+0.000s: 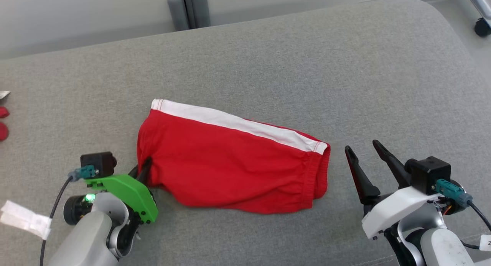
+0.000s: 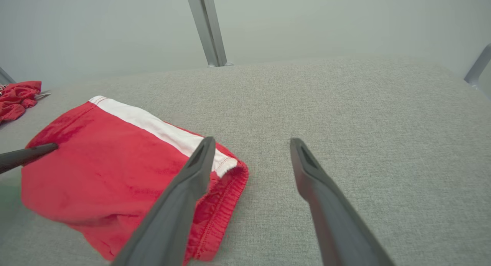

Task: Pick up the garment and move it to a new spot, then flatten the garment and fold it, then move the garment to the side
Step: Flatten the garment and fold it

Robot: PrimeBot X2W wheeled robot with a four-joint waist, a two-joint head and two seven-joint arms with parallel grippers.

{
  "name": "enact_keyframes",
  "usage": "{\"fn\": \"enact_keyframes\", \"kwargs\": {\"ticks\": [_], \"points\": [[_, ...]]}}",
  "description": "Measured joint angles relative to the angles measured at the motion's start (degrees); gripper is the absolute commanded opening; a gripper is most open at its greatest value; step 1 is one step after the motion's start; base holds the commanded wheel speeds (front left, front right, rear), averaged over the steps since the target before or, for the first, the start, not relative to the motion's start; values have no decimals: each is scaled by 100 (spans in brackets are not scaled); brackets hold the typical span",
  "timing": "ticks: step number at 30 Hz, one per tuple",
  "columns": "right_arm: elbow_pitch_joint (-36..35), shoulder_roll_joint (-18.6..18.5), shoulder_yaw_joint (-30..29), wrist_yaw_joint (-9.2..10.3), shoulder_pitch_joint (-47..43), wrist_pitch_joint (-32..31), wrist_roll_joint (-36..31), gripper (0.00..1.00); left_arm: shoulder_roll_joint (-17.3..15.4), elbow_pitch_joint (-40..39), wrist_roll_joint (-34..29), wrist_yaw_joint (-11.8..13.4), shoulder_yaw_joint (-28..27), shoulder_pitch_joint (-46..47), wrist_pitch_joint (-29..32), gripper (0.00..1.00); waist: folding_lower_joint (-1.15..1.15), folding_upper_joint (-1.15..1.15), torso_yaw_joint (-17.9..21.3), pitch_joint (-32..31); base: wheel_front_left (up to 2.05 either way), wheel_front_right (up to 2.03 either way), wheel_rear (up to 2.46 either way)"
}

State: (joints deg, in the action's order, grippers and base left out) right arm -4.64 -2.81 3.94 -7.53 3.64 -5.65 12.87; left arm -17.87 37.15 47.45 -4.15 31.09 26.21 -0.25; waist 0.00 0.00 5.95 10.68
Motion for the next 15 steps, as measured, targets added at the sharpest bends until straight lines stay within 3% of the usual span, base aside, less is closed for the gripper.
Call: {"fn": "enact_keyframes", "kwargs": {"ticks": [15], "points": [[431,1,-130,0,-7,292,-188,100,264,-521,426,272,-290,-1345,-793,0,0,0,-588,-472,0,0,0]]}}
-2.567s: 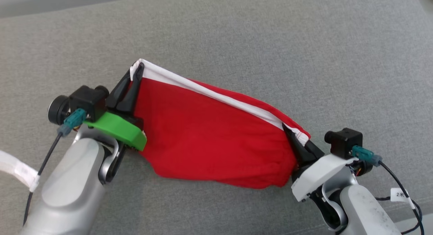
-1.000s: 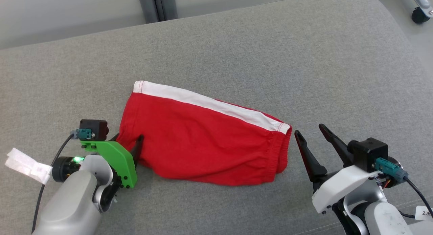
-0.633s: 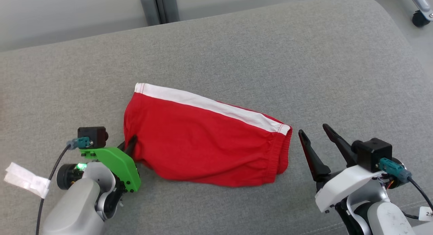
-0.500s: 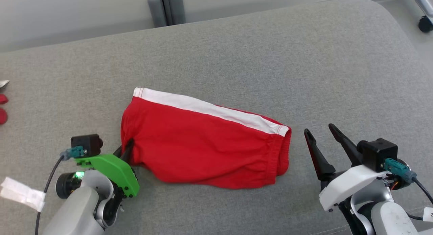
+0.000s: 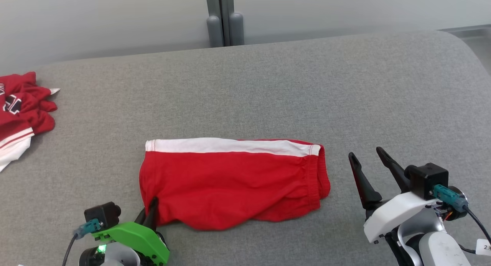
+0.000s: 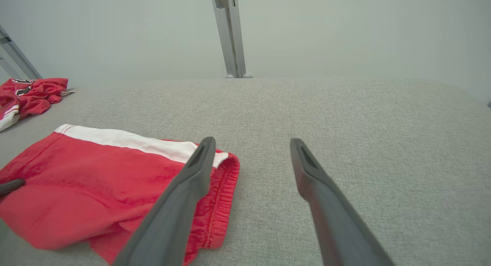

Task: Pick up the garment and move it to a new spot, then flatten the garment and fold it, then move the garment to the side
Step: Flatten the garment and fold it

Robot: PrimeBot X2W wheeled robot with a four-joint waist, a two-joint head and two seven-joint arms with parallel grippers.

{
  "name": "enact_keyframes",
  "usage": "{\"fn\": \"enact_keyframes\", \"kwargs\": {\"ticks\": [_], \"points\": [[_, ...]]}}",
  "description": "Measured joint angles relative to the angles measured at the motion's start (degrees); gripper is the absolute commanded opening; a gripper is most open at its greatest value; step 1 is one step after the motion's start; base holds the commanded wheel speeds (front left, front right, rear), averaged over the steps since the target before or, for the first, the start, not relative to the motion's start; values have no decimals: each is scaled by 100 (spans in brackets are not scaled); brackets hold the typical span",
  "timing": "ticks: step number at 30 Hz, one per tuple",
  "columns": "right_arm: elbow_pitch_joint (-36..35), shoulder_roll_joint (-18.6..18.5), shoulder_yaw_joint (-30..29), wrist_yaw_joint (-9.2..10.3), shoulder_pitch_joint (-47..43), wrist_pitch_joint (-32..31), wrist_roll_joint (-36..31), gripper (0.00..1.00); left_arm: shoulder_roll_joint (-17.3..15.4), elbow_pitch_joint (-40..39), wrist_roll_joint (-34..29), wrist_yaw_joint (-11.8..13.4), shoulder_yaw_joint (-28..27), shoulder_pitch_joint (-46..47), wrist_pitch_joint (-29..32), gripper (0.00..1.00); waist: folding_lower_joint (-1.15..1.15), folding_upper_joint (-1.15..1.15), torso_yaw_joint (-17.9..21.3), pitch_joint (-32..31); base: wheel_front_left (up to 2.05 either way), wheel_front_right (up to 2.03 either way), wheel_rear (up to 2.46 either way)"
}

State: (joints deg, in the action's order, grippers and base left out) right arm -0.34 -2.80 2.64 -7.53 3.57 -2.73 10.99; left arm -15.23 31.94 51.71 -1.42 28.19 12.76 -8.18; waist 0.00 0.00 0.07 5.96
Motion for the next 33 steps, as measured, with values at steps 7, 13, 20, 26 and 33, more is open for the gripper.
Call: {"fn": "enact_keyframes", "kwargs": {"ticks": [7,13,20,26,33], "points": [[204,0,88,0,-1,67,-54,100,36,-111,-69,92,31,-166,-259,100,0,0,-116,-181,0,0,0],[475,-1,199,0,105,63,-105,100,-75,-422,-377,178,-110,-185,-604,100,0,0,-139,-268,0,0,0],[883,-1,376,0,276,-165,-87,100,-208,-1232,-1085,305,-589,-427,-680,100,0,0,-273,-365,0,0,0],[1464,1,524,0,595,-390,-43,100,-25,-1728,-1543,342,-954,-850,-687,100,0,0,-452,-405,0,0,0],[2350,1,479,0,933,-643,-231,100,272,-1829,-1801,199,-1150,-1039,-687,100,0,0,-694,-389,0,0,0]]}}
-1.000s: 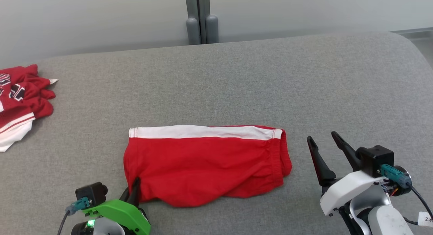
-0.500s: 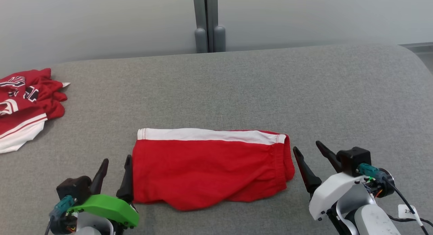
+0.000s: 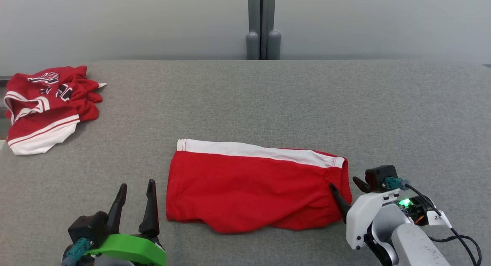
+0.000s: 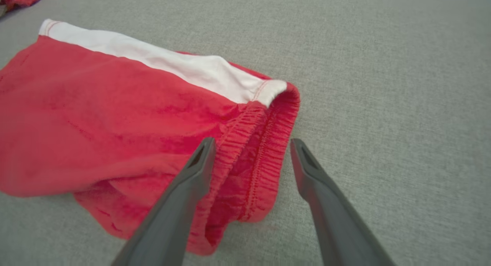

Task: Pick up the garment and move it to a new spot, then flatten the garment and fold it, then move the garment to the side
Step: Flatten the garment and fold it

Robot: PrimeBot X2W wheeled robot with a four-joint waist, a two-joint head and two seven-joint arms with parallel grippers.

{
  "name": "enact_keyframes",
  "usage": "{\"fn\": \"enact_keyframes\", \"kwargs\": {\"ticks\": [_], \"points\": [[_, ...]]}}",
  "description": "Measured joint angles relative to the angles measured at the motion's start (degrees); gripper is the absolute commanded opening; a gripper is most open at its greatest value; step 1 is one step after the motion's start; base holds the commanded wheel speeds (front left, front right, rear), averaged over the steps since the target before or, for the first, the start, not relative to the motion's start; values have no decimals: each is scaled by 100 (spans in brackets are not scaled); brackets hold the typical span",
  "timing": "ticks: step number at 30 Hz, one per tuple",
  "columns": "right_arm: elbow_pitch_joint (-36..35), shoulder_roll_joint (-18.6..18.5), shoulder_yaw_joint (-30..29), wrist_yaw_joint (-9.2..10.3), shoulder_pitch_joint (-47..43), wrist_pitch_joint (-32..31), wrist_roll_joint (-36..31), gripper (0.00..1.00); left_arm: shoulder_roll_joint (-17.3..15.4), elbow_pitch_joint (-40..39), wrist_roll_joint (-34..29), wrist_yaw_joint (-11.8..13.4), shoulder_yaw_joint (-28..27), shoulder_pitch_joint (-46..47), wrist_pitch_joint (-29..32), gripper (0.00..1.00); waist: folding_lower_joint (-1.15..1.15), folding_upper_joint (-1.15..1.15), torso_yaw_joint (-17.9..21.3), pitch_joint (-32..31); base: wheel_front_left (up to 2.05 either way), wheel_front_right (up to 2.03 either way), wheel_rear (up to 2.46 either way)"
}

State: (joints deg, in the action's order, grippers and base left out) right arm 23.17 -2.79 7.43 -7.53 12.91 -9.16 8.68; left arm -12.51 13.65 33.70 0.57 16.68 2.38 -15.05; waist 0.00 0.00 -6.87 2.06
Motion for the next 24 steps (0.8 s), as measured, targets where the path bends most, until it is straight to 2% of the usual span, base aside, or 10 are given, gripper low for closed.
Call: {"fn": "enact_keyframes", "kwargs": {"ticks": [6,12,13,14,15,16,17,18,24], "points": [[546,1,-178,0,83,-229,-124,100,156,33,-208,-114,-148,-62,0,100,0,0,-171,26,0,0,0],[966,-1,-11,0,279,-354,92,100,325,77,-398,-212,-261,-64,0,100,0,0,-244,52,0,0,0],[1025,-1,40,0,314,-376,172,77,363,76,-427,-229,-270,-64,0,100,0,0,-251,53,0,0,0],[1094,-3,97,0,361,-400,289,48,413,79,-480,-258,-270,-65,0,100,0,0,-258,51,0,0,0],[1234,-5,231,2,459,-423,458,29,486,97,-548,-312,-254,-65,0,100,0,0,-269,39,0,0,0],[1287,-5,279,2,497,-432,515,14,509,109,-569,-321,-246,-65,0,100,0,0,-271,31,0,0,0],[1357,-9,331,3,547,-438,588,10,536,122,-595,-358,-234,-65,0,100,0,0,-273,17,0,0,0],[1430,-13,389,4,589,-438,651,0,571,135,-621,-371,-212,-65,0,100,0,0,-275,0,0,0,0],[1781,-2,539,4,818,-437,924,0,678,192,-754,-480,-104,-119,0,100,0,0,-242,-129,0,0,0]]}}
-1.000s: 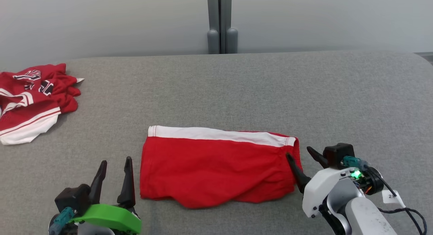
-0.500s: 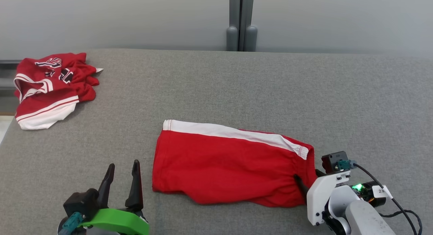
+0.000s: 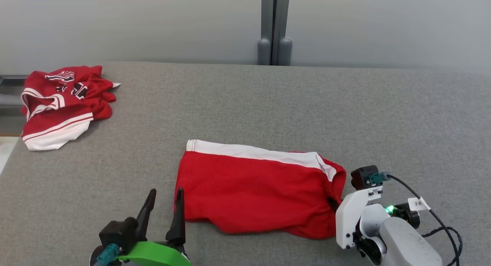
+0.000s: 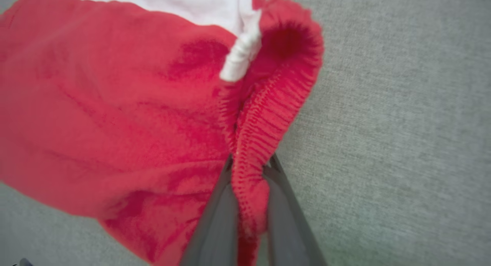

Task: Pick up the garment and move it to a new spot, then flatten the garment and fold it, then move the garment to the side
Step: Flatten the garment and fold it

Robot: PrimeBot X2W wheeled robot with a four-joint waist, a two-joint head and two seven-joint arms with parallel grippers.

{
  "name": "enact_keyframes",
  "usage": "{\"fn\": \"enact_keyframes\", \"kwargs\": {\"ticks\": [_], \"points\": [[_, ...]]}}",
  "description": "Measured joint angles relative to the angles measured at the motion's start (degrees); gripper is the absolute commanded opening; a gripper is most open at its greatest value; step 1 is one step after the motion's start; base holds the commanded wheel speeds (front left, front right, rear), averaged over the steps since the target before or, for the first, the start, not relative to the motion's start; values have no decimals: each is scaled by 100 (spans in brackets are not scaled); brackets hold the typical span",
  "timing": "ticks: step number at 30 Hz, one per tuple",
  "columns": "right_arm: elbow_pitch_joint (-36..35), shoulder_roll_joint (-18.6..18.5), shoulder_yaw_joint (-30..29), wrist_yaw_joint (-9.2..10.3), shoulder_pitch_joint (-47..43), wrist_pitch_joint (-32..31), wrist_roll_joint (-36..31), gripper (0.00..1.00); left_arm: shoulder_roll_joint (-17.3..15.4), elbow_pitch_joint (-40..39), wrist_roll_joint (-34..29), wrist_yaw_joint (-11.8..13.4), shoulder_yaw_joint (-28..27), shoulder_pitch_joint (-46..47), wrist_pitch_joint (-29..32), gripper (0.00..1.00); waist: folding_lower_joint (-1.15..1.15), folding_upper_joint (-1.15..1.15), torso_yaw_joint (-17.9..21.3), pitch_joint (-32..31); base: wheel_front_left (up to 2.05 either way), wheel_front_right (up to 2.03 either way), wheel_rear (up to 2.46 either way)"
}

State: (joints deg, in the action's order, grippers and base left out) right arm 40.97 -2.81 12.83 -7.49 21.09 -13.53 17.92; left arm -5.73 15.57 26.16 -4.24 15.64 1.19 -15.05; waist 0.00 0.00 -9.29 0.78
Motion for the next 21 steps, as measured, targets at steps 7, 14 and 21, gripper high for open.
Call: {"fn": "enact_keyframes", "kwargs": {"ticks": [7,14,21], "points": [[112,-281,-339,-4,305,-91,-68,0,70,14,-77,-55,37,-53,0,100,0,0,169,-94,0,0,0],[-187,-789,-587,-3,321,-390,-45,0,103,8,-126,-80,1,-59,0,100,0,0,283,-68,0,0,0],[-771,-501,-447,-3,179,-643,420,0,119,26,-174,-107,-45,-60,0,100,0,0,297,-28,0,0,0]]}}
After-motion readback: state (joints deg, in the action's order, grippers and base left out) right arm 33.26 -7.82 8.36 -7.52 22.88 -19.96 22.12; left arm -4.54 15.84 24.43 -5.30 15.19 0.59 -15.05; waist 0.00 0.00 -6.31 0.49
